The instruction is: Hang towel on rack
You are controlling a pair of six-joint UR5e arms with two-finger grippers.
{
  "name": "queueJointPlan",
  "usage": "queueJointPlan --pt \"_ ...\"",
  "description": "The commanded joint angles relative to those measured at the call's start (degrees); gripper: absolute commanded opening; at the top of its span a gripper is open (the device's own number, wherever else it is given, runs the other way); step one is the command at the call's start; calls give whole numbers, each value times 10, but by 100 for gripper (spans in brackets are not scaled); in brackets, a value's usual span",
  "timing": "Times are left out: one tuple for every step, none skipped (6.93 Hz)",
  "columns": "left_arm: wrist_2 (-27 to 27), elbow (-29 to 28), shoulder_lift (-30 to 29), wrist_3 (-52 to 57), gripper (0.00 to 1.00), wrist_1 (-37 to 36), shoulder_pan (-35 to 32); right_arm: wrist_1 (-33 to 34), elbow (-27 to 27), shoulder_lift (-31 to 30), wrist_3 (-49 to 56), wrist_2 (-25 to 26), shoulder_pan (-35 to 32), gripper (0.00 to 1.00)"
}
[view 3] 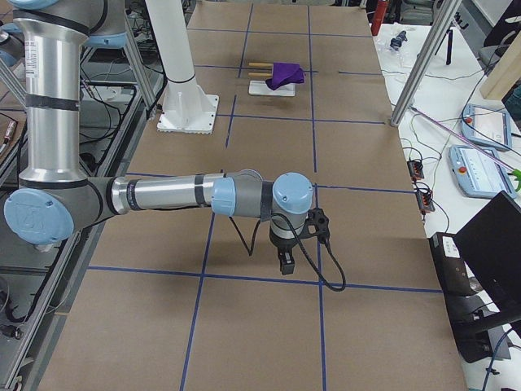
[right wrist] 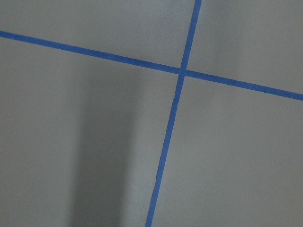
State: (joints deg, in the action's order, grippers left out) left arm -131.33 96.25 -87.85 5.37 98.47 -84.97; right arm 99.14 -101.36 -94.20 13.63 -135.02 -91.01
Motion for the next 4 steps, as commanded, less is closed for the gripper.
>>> queueJointPlan --pt "-2 16 -32 0 100 -123 -1 0 2 9 -2 3 1 100" --pt "0 11 -34 0 100 -120 1 0 5 14 -1 1 0 100" --pt "0 -3 -59 -1 100 -114 1 0 4 13 -1 0 0 100" --pt "-1 -4 -65 -1 100 -114 1 0 12 14 0 1 1 100"
